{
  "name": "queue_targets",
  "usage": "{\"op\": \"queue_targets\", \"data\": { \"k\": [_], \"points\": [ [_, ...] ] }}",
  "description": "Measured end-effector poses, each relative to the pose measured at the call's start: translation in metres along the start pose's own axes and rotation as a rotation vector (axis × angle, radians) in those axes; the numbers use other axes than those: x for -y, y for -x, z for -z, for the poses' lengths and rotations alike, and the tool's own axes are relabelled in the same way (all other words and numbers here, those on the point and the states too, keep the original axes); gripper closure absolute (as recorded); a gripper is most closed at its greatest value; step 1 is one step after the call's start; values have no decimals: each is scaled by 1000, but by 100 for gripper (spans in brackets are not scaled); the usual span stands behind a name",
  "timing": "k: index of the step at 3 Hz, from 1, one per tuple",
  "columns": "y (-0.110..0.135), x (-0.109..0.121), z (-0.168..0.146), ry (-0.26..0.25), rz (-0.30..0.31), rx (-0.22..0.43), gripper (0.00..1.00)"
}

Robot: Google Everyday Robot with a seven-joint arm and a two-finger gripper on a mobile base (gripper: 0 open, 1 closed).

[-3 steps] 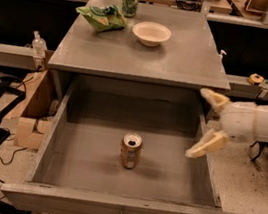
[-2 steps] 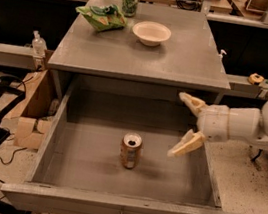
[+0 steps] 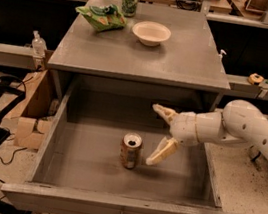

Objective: Pick orange can from top drawer and place on counter

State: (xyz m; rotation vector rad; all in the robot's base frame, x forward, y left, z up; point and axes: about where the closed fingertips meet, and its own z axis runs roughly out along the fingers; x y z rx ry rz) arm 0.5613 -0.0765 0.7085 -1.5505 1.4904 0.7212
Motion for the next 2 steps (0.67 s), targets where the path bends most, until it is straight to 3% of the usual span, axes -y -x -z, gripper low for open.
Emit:
{"op": "queue_targets", "data": {
  "k": [1,2],
  "points": [
    [-17,-19,-32,56,-46,2,0],
    [-23,-33,-56,101,-63,-8,14]
  ]
}}
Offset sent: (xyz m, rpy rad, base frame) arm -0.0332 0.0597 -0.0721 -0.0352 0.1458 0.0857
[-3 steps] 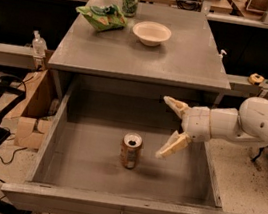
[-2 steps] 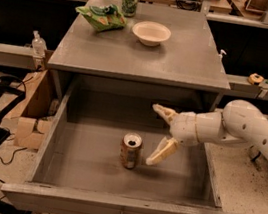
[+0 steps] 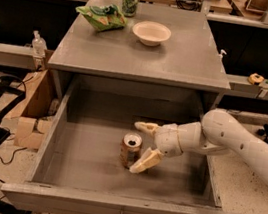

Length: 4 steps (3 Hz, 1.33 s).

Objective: Pick orange can from top drawer and place on counter

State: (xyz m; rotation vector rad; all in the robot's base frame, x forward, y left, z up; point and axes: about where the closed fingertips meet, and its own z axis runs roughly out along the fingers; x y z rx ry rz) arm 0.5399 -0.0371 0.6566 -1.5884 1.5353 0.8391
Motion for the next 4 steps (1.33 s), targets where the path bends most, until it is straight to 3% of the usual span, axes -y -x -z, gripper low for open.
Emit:
{"op": "queue_targets", "data": {
  "k": [1,2,3,4],
  "points": [
    [2,-4,-14,21,-8,6,37],
    [23,-7,-14,21,4,34,61],
    [51,-9,4,4,14,47,84],
    [85,3,52,-36,-5,40,100]
  ]
}}
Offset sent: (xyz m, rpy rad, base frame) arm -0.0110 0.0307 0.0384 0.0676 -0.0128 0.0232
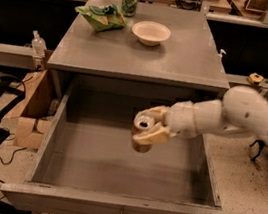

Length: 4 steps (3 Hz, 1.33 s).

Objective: Pick orange can from top drawer and place on counter

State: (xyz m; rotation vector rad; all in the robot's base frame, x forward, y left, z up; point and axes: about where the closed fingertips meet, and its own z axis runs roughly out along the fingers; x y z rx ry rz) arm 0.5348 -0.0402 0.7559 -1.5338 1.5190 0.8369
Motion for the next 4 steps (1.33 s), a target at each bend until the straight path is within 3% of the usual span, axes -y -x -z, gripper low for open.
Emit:
{"op": "queue_targets", "data": {
  "k": [1,2,3,4],
  "points": [
    [39,34,63,-35,-58,-35,100],
    [62,71,101,-54,-140,-79,100],
    [76,119,121,-98,-221,-74,100],
    [114,174,165,-240,-251,-16,100]
  ]
}}
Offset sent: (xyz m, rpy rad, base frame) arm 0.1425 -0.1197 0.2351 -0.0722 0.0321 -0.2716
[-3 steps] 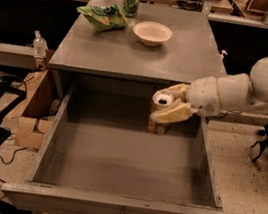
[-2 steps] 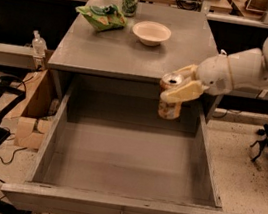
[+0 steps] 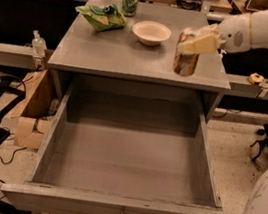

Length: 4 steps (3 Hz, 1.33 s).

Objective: Pick orange can from top drawer and place on counter

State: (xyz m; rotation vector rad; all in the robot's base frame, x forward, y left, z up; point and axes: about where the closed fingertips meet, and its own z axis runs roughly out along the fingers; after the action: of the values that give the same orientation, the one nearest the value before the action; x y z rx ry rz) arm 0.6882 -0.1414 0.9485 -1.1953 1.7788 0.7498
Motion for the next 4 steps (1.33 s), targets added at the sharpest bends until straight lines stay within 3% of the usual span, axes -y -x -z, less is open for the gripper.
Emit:
{"op": "queue_targets", "data": {
  "k": [1,2,3,4],
  "points": [
    [37,32,34,-129,-5,72,100],
    [36,78,25,-230,-24,97,100],
    [20,103,1,-256,-17,84,100],
    [-14,122,-21,-255,-39,83,100]
  ]
}}
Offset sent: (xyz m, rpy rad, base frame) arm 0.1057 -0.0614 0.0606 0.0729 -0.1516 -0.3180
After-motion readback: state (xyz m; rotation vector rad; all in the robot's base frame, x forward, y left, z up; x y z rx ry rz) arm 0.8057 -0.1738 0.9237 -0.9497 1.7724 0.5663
